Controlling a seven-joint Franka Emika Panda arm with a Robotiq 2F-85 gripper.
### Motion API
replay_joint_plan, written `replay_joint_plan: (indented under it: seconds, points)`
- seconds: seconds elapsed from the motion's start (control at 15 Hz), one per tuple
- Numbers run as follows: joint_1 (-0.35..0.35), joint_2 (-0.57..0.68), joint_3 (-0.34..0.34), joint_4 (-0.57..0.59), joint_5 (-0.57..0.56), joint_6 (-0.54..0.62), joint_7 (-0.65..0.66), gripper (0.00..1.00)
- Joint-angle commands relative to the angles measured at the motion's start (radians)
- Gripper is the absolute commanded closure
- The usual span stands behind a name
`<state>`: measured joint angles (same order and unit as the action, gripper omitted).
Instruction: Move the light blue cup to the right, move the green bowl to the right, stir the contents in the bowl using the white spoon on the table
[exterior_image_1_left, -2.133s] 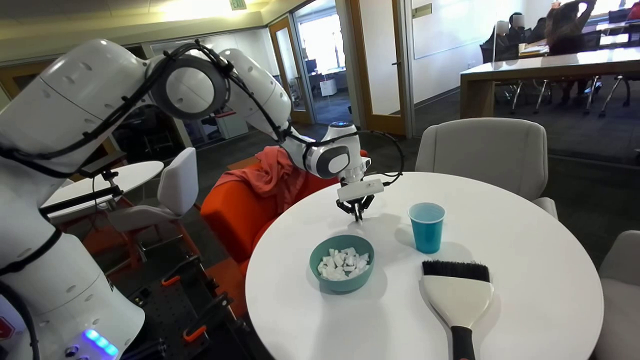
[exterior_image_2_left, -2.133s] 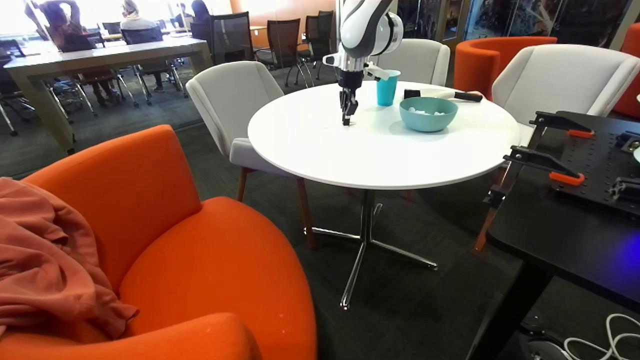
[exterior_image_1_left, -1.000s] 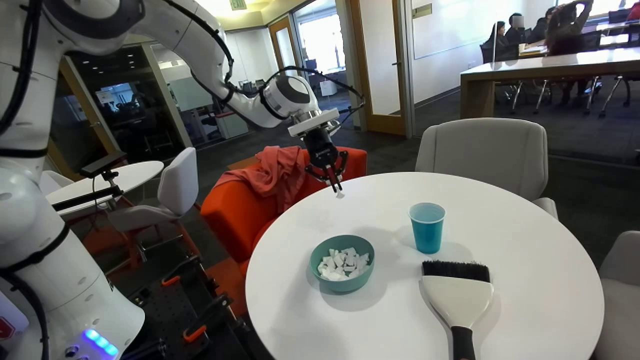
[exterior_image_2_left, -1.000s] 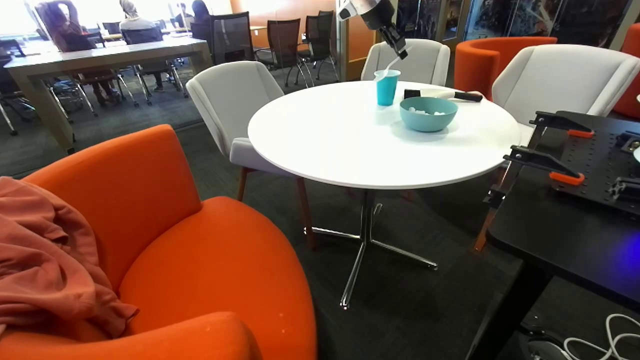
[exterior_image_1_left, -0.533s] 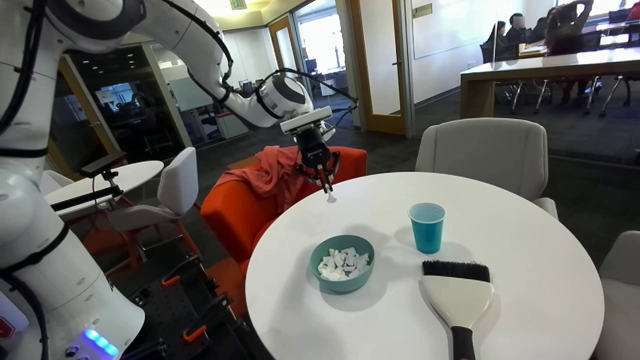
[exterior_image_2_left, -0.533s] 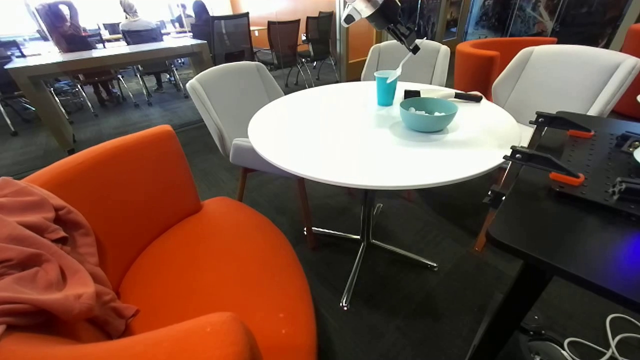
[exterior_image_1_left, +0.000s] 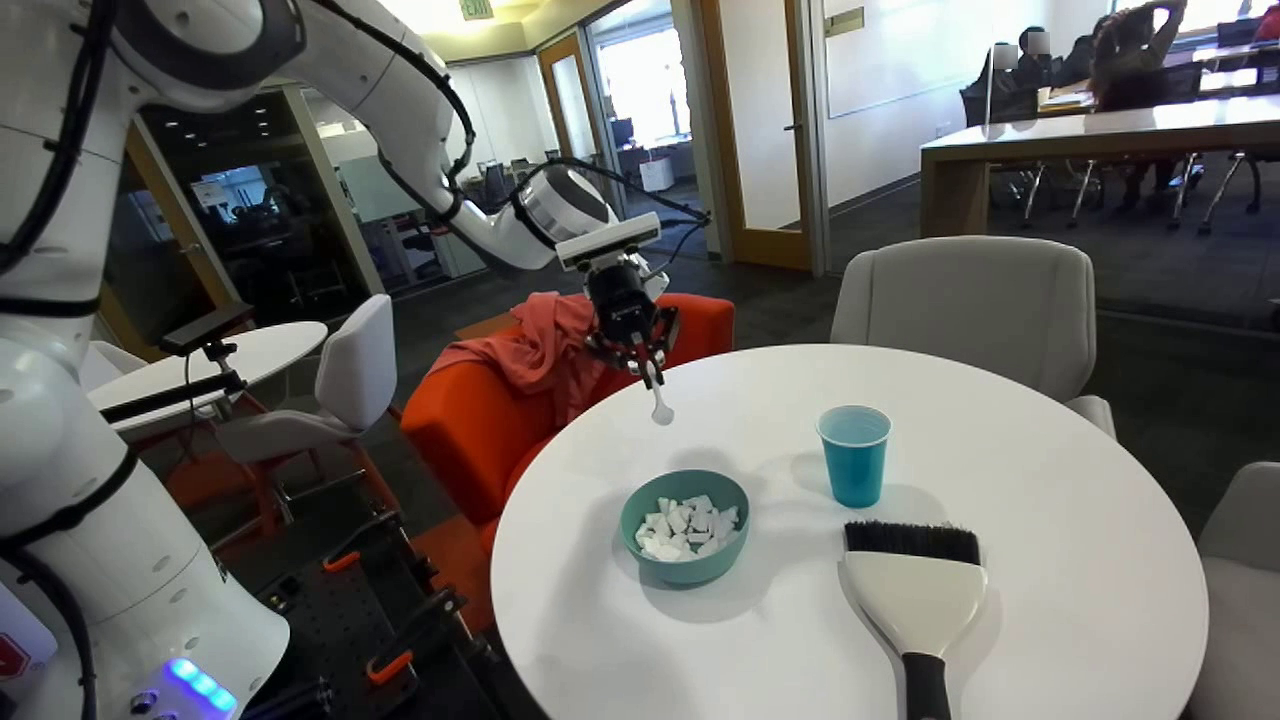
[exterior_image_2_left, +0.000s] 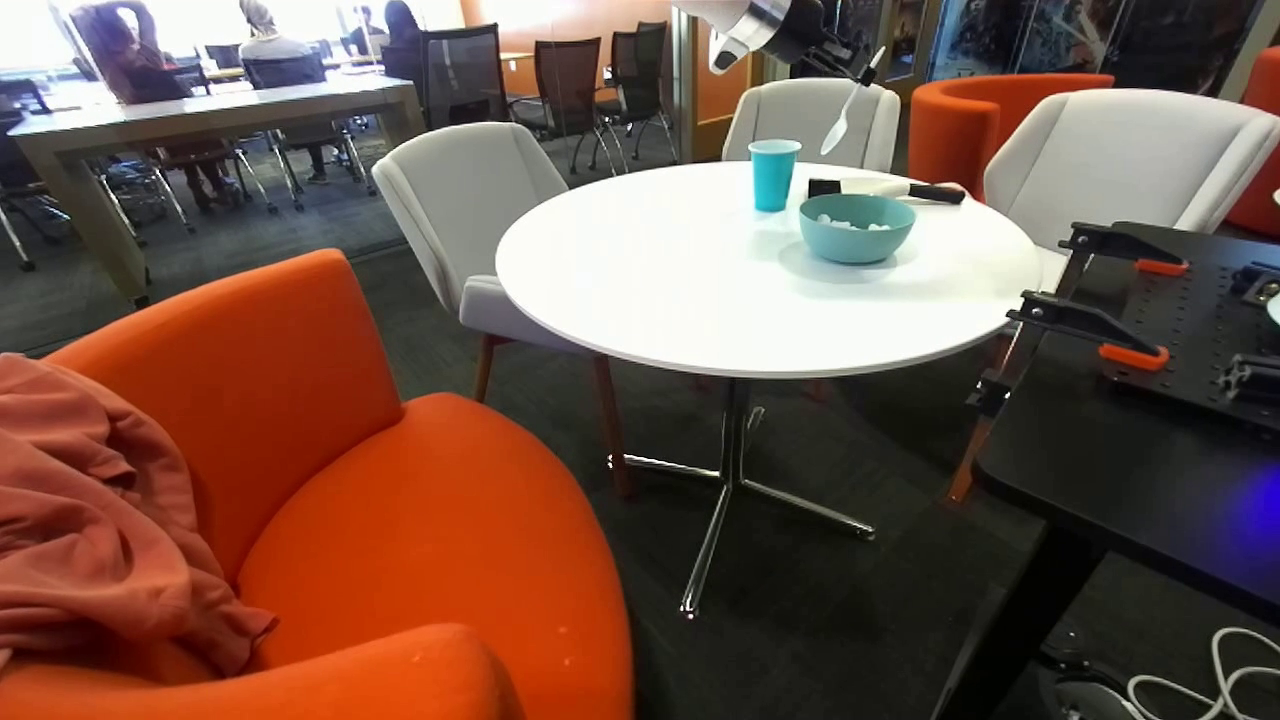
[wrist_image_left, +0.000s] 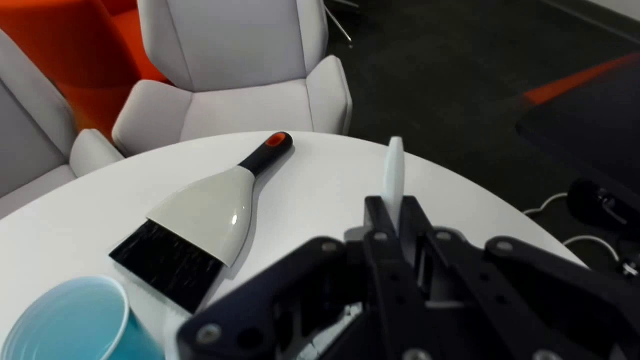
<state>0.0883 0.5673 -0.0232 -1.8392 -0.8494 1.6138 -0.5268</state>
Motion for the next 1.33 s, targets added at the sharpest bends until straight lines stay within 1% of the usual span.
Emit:
replay_joint_plan:
  seconds: [0.0, 0.07, 0.2, 0.33, 0.4, 0.47, 0.8, 0.87, 1.13, 1.27]
  points:
    - [-0.038, 0.03, 0.03, -0.031, -0.129, 0.037, -0.045, 0.97]
    - [-0.059, 0.029, 0.043, -0.057, -0.161, 0.095, -0.08, 0.97]
    - [-0.082, 0.025, 0.052, -0.111, -0.226, 0.17, -0.135, 0.97]
    - [-0.091, 0.012, 0.052, -0.172, -0.298, 0.202, -0.19, 0.97]
    - [-0.086, 0.057, 0.055, -0.095, -0.249, 0.155, -0.142, 0.97]
    - [-0.091, 0.059, 0.055, -0.108, -0.257, 0.16, -0.146, 0.89]
    - [-0.092, 0.062, 0.058, -0.101, -0.257, 0.16, -0.146, 0.89]
    - [-0.092, 0.062, 0.058, -0.101, -0.257, 0.16, -0.146, 0.97]
    - [-0.064, 0.101, 0.047, -0.103, -0.28, 0.112, -0.074, 0.97]
    - [-0.068, 0.132, 0.047, -0.101, -0.302, 0.126, -0.035, 0.97]
